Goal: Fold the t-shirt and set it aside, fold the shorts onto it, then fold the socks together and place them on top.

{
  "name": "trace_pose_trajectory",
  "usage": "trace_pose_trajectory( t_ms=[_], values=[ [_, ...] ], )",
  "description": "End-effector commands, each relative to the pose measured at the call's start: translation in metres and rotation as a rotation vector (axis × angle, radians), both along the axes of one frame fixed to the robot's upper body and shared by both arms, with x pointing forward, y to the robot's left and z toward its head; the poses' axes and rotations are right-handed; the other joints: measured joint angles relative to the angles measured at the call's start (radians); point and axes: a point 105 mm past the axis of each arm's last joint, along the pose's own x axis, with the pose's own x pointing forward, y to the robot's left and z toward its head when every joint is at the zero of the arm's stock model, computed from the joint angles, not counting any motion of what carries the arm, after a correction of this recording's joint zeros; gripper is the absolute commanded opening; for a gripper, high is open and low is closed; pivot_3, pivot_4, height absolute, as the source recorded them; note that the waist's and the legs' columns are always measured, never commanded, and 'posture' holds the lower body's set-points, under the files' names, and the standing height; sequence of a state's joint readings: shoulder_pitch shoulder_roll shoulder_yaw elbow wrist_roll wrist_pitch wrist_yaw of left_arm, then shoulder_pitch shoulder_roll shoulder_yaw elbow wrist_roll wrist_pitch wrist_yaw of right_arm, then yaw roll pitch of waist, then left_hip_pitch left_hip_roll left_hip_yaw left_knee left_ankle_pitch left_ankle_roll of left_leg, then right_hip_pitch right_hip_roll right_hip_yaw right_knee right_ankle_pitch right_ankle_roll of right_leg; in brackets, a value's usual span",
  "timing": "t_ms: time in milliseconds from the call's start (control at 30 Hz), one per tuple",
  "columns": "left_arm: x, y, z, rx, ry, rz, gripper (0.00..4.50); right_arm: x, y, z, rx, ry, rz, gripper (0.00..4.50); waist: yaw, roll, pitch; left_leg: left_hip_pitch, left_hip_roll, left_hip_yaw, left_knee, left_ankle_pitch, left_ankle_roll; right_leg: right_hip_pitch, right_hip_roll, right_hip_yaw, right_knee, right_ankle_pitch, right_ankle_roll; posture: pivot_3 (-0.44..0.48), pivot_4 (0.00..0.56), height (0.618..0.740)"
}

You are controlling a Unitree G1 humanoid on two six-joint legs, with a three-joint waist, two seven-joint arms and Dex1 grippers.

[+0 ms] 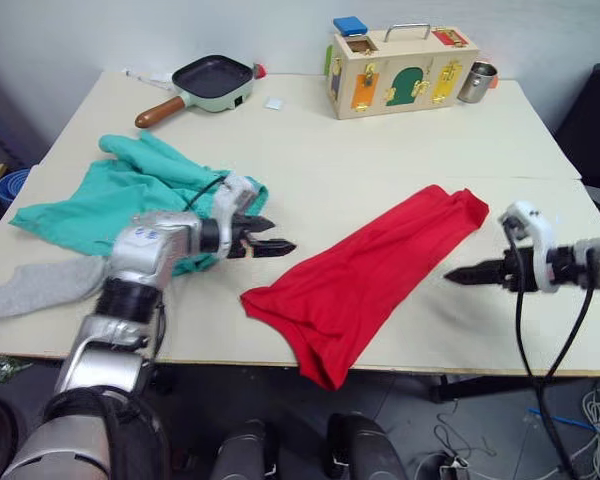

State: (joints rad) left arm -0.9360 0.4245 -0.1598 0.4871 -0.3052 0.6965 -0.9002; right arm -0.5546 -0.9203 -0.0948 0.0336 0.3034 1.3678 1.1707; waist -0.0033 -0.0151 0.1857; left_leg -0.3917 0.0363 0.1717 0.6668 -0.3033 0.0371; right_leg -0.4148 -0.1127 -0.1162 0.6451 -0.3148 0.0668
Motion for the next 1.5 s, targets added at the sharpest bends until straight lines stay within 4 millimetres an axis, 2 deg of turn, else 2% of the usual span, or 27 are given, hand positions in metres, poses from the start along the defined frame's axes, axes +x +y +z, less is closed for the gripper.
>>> trace_pose_trajectory(
  t_ms=[33,200,333,567,733,867,1033,1167,1467,1500],
  values=[
    [0.014,-0.019,0.002,0.003,-0.020,-0.050,4.48,-0.021,0.023,0.007,0.036,-0.029,0.007,4.50,0.003,-0.001,0.000,0.000,0.000,0.000,0.000,0.000,0.000,0.000,0.000,0.000,0.000,0.000,0.000,0.000,0.150,0.740],
    [0.023,-0.045,-0.004,0.019,-0.022,-0.083,4.48,-0.034,0.039,-0.009,0.048,-0.034,-0.009,4.50,0.003,-0.001,0.000,-0.001,-0.001,-0.001,0.000,0.000,0.000,-0.001,-0.001,-0.001,0.000,0.000,0.000,0.000,0.150,0.740],
    [0.023,-0.067,-0.013,0.033,-0.005,-0.108,4.48,-0.042,0.057,-0.021,0.074,-0.041,0.008,4.50,0.004,-0.001,0.000,-0.002,-0.002,-0.001,0.000,0.000,0.001,-0.001,-0.001,-0.002,0.000,0.000,0.000,0.000,0.150,0.740],
    [0.019,-0.084,-0.024,0.051,0.025,-0.119,4.48,-0.052,0.090,-0.038,0.094,-0.043,0.049,4.50,-0.002,-0.002,0.000,-0.001,-0.002,-0.003,0.000,0.000,0.001,-0.001,-0.002,-0.003,0.001,0.000,0.000,0.000,0.150,0.740],
    [0.018,-0.087,-0.031,0.085,0.017,-0.114,4.48,-0.056,0.104,-0.044,0.083,-0.045,0.056,4.50,-0.001,-0.006,-0.003,0.000,-0.001,-0.003,0.000,0.000,0.002,0.001,-0.001,-0.003,0.001,0.000,0.000,0.000,0.150,0.740],
    [0.026,-0.077,-0.019,-0.014,0.061,-0.044,3.66,-0.058,0.113,-0.047,0.083,-0.048,0.064,4.50,-0.005,-0.008,-0.004,0.001,-0.001,-0.003,0.000,0.000,0.002,0.001,-0.002,-0.003,0.000,0.000,0.000,0.000,0.150,0.740],
    [0.030,-0.062,-0.013,-0.080,0.124,0.015,3.66,-0.060,0.110,-0.046,0.076,-0.044,0.059,4.50,-0.008,-0.008,-0.004,0.000,-0.001,-0.003,-0.001,0.000,0.002,0.001,-0.001,-0.003,0.001,0.000,0.000,0.000,0.150,0.740],
    [0.029,-0.065,-0.009,-0.129,0.171,0.023,3.66,-0.059,0.108,-0.045,0.075,-0.043,0.056,4.50,-0.004,-0.008,-0.004,0.000,-0.001,-0.003,0.000,0.000,0.002,0.001,-0.001,-0.004,0.000,0.000,0.000,0.000,0.150,0.740],
    [0.018,-0.081,-0.037,0.072,0.147,-0.048,3.66,-0.062,0.111,-0.043,0.073,-0.039,0.077,4.50,-0.001,-0.008,-0.004,0.000,-0.002,-0.003,-0.001,-0.001,0.002,0.001,-0.001,-0.003,0.000,0.000,0.000,0.000,0.150,0.740],
    [0.019,-0.082,-0.039,0.085,0.140,-0.034,3.49,-0.062,0.111,-0.043,0.073,-0.037,0.080,4.50,0.000,-0.008,-0.004,0.000,-0.002,-0.003,-0.001,-0.001,0.002,0.001,-0.001,-0.003,0.000,0.000,0.000,0.000,0.150,0.740]
  ],
)
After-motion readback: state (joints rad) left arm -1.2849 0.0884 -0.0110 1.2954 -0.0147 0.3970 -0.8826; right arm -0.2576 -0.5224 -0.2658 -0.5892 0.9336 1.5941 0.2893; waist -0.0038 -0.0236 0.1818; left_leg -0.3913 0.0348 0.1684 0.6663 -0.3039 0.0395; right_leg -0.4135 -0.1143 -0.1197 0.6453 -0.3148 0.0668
